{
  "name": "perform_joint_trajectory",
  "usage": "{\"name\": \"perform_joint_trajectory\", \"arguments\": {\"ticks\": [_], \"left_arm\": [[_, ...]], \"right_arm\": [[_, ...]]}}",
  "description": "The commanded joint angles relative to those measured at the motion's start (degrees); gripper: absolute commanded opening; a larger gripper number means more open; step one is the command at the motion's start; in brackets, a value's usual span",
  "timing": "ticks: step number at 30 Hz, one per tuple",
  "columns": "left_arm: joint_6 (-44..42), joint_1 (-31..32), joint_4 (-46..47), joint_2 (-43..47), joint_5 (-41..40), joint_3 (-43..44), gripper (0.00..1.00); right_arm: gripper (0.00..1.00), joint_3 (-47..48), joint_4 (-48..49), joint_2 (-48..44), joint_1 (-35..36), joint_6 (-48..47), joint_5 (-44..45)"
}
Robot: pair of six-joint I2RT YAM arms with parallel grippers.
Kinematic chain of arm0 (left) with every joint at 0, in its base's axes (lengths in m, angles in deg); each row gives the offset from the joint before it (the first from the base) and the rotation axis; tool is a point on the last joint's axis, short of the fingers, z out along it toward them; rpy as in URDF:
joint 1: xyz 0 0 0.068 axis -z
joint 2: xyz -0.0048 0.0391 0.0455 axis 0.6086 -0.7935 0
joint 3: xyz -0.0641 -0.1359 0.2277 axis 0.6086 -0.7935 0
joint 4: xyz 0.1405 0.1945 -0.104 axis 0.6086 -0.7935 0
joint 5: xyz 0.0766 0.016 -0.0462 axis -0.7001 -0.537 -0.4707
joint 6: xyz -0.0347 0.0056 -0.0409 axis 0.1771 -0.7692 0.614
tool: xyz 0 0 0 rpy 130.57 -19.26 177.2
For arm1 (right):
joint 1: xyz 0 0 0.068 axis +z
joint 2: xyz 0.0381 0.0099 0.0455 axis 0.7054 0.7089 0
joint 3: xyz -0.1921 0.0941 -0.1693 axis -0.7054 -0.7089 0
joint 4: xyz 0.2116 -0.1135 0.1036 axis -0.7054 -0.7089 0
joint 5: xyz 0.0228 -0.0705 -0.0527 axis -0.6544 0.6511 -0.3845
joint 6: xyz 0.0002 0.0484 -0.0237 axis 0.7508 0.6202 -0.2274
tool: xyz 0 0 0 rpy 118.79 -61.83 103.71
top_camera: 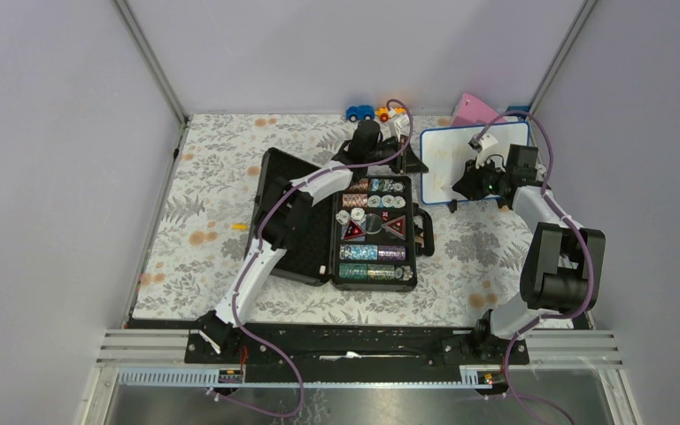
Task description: Write a sentence on the whiteboard
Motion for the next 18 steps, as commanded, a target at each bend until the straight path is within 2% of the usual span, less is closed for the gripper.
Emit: {"name": "perform_joint_trajectory", "arguments": {"ticks": [1,18], "left_arm": [[0.07,-1.04,0.41,3.32,-0.27,-0.25,0.00],[0.15,-1.04,0.46,3.36,-0.21,-0.30,0.00]], "right_arm": [[0.00,-0.19,0.40,-1.67,0.09,-1.46,1.79],[0.00,4.04,0.91,-0.03,0.17,1.33,0.16]]}}
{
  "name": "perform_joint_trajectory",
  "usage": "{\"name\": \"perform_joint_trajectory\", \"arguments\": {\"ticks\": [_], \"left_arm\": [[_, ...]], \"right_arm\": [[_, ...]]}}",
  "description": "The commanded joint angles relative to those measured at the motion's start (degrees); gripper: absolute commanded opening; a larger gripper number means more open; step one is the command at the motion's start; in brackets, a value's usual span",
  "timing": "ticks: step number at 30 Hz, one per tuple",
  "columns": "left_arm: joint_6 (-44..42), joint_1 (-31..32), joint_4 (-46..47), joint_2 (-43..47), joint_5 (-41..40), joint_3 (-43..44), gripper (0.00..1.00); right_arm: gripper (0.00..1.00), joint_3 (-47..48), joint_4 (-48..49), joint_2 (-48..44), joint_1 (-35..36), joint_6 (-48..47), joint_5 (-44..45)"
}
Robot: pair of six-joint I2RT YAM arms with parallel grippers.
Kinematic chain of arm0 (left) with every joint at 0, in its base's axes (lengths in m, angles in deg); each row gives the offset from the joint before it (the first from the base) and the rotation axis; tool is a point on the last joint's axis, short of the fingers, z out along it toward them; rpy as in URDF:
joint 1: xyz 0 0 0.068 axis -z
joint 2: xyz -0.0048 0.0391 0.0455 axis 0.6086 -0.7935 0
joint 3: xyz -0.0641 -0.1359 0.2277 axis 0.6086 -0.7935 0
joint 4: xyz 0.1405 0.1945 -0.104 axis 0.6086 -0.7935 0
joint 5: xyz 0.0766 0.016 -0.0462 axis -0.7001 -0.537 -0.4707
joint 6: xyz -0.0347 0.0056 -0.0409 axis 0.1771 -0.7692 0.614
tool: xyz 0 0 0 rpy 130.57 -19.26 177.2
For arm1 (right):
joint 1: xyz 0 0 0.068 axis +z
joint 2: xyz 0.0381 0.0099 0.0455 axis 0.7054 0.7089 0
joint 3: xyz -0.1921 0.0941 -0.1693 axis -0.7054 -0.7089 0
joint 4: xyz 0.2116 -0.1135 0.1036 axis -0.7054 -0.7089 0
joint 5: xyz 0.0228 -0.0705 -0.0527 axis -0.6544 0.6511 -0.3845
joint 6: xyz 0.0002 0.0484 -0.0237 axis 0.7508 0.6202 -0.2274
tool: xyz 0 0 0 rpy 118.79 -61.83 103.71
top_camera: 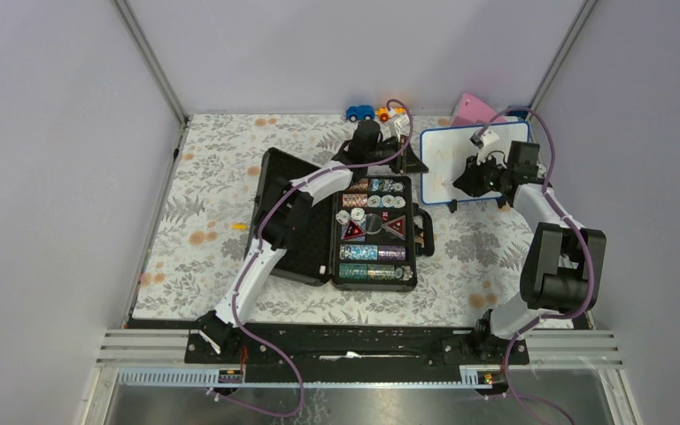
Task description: Write a sentence on the whiteboard
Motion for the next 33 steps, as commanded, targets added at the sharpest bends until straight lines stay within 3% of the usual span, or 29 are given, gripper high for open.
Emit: {"name": "perform_joint_trajectory", "arguments": {"ticks": [1,33], "left_arm": [[0.15,-1.08,0.41,3.37,-0.24,-0.30,0.00],[0.02,-1.21,0.21,3.70,-0.40,-0.44,0.00]], "right_arm": [[0.00,2.98,1.41,0.13,0.18,1.01,0.13],[0.00,3.61,4.48,-0.07,-0.50,4.50,4.51]]}}
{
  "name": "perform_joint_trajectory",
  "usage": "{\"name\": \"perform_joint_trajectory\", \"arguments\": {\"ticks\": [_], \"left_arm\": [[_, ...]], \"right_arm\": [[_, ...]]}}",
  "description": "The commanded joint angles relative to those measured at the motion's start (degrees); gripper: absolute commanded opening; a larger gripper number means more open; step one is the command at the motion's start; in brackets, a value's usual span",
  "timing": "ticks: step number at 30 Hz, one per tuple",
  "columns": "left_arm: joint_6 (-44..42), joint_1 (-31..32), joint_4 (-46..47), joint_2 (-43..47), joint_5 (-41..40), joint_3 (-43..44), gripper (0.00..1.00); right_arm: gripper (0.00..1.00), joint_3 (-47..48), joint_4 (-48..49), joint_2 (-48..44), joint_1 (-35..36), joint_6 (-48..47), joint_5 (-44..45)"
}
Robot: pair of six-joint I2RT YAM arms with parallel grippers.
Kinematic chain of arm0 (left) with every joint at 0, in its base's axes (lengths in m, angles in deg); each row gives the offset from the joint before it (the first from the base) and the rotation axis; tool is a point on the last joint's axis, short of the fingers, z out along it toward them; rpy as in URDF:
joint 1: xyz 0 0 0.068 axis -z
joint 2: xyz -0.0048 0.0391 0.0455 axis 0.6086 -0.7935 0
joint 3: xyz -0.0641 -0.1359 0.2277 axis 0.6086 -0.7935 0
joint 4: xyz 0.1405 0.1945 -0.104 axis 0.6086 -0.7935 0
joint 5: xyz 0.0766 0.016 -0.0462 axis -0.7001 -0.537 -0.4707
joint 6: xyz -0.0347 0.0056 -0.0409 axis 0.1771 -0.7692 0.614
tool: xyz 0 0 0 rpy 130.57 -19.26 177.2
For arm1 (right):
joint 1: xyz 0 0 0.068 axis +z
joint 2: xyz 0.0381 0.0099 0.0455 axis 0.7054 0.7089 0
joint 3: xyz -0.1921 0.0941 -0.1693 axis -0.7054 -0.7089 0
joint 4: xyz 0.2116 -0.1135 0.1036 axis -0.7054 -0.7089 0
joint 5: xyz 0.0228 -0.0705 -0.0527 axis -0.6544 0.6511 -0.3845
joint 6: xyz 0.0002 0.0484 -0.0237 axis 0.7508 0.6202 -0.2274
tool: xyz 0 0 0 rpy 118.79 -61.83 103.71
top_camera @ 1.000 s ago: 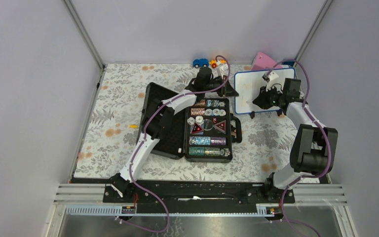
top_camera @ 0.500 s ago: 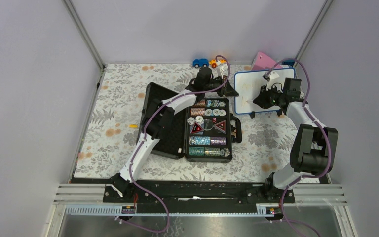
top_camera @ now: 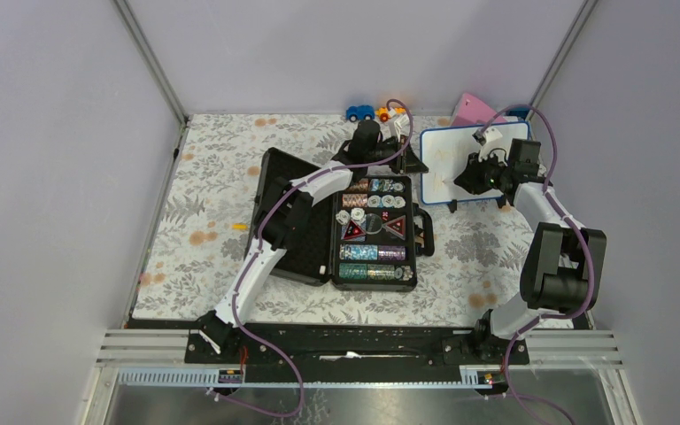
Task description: Write a sentence on the whiteboard
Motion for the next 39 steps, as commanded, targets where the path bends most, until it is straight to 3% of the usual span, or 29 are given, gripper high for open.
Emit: {"name": "perform_joint_trajectory", "arguments": {"ticks": [1,17,25,39], "left_arm": [[0.03,-1.21,0.25,3.70,-0.40,-0.46,0.00],[0.09,-1.30,0.25,3.61,-0.47,-0.39,0.00],[0.24,-1.22,0.34,3.78,-0.35,-0.48,0.00],[-0.30,-1.21,-0.37,3.72,-0.41,-0.50,0.00]], "right_arm": [[0.00,2.54,3.96,-0.25,-0.50,0.88,3.17],[0.00,2.19,3.99,-0.29,-2.09,1.71,2.13],[0.00,3.23,-1.71,-4.17,-2.07,-0.95,-8.84],[0.00,4.47,-2.29,-2.50,-3.13,-2.62,-4.48]]}}
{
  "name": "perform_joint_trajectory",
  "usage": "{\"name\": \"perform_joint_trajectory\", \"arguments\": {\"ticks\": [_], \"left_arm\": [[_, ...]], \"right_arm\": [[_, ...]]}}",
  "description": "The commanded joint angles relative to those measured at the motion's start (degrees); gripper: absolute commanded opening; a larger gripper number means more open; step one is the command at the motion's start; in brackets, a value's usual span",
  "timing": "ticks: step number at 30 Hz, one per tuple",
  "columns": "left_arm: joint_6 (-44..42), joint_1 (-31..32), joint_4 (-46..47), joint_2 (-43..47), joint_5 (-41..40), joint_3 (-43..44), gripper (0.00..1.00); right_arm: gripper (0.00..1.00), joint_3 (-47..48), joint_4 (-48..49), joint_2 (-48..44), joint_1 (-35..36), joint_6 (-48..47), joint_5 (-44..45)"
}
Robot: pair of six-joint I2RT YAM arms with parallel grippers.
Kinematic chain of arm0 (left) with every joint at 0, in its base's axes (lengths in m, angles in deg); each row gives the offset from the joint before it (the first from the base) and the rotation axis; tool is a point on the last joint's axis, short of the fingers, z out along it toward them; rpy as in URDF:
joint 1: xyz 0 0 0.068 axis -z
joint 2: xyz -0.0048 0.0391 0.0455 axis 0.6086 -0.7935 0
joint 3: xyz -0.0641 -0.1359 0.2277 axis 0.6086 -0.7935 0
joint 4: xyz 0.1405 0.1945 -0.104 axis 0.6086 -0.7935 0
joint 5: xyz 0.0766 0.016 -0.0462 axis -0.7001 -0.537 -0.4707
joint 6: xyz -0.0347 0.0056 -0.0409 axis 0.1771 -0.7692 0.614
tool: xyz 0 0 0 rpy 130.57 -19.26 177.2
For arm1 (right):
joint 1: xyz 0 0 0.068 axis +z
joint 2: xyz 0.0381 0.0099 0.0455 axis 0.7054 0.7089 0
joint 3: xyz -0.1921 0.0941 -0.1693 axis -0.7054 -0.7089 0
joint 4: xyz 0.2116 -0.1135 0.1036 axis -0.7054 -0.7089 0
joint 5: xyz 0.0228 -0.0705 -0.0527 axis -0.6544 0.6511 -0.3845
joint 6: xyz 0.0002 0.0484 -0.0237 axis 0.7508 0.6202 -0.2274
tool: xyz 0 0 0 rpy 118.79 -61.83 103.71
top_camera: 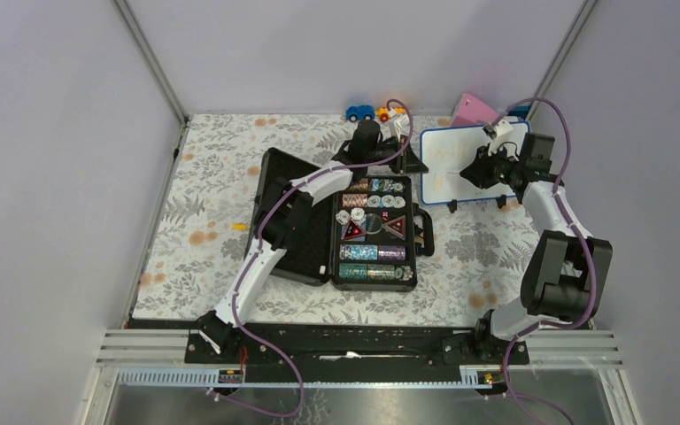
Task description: Write a sentence on the whiteboard
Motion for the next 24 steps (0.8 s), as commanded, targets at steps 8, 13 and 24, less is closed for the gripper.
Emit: {"name": "perform_joint_trajectory", "arguments": {"ticks": [8,13,24], "left_arm": [[-0.51,-1.12,-0.64,3.99,-0.23,-0.60,0.00],[-0.69,-1.21,-0.78,4.12,0.05,-0.58,0.00],[-0.69,-1.16,-0.78,4.05,0.22,-0.69,0.00]], "right_arm": [[0.00,2.43,0.00,0.59,-0.91,-1.22,0.84],[0.00,2.64,0.09,1.02,-1.00,-0.82,0.71],[0.00,2.76,0.05,1.09,-1.26,-0.54,0.49]]}}
